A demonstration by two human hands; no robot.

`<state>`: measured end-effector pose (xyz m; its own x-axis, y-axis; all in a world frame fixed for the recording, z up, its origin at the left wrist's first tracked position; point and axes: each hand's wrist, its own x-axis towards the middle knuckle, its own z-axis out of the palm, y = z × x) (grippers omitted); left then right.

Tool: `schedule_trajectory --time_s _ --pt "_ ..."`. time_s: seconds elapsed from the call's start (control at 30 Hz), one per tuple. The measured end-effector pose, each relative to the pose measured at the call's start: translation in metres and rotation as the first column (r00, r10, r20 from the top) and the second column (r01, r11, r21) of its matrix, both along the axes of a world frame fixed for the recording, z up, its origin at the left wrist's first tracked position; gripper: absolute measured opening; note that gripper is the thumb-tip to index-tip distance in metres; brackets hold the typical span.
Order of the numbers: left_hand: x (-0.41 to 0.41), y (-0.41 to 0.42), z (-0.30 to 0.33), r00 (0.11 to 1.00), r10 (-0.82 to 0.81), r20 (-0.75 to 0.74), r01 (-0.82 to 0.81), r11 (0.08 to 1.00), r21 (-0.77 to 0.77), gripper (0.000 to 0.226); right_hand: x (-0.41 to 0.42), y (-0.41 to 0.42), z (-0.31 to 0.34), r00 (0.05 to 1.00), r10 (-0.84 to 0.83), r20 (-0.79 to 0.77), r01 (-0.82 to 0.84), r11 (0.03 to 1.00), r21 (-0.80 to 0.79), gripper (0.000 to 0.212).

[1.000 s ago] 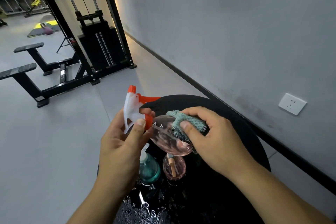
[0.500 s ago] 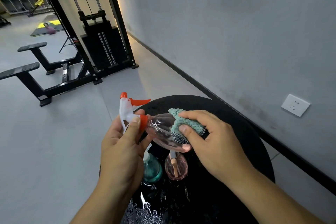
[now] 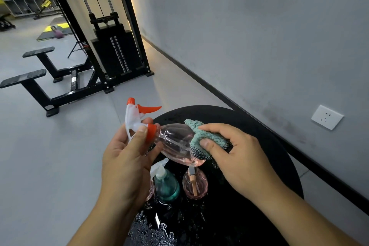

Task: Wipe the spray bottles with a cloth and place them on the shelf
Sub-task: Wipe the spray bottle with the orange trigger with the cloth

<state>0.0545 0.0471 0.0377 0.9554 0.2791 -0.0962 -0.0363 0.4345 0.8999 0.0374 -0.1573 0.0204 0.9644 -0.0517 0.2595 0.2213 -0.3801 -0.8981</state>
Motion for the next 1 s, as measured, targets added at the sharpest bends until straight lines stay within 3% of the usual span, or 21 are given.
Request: schedule_trajectory --time_s 0.33,0.43,0.53,0.6,0.73,1.0 --pt "-0.004 -0.010 0.003 0.997 -0.071 0.031 0.072 0.997 -0.039 0.017 0.001 0.001 0.000 0.998 -0.062 0.005 0.059 0.969 0.241 0.023" --pt "-0.005 -0.015 0.002 0.994 -0.105 0.024 0.106 0.994 -0.011 0.030 0.000 0.003 0.002 0.998 -0.057 0.013 0.052 0.962 0.267 0.023" --pt "-0.004 -0.017 -0.001 0.985 -0.170 0.008 0.168 0.981 0.098 0.049 -0.001 0.003 0.002 0.998 -0.056 0.018 0.050 0.965 0.258 0.023" --pt "-0.003 -0.018 -0.003 0.980 -0.195 -0.023 0.197 0.972 0.128 0.045 -0.002 0.003 0.002 0.999 -0.049 0.011 0.044 0.968 0.248 0.023" --pt "0.000 -0.012 -0.009 0.976 -0.208 -0.066 0.212 0.975 0.068 0.027 -0.004 0.002 0.002 1.000 -0.017 0.000 0.017 0.972 0.235 0.022" --pt "0.010 0.001 -0.009 0.983 -0.160 -0.089 0.158 0.987 -0.034 0.036 0.000 -0.004 0.003 0.996 -0.086 0.032 0.078 0.978 0.194 0.020"
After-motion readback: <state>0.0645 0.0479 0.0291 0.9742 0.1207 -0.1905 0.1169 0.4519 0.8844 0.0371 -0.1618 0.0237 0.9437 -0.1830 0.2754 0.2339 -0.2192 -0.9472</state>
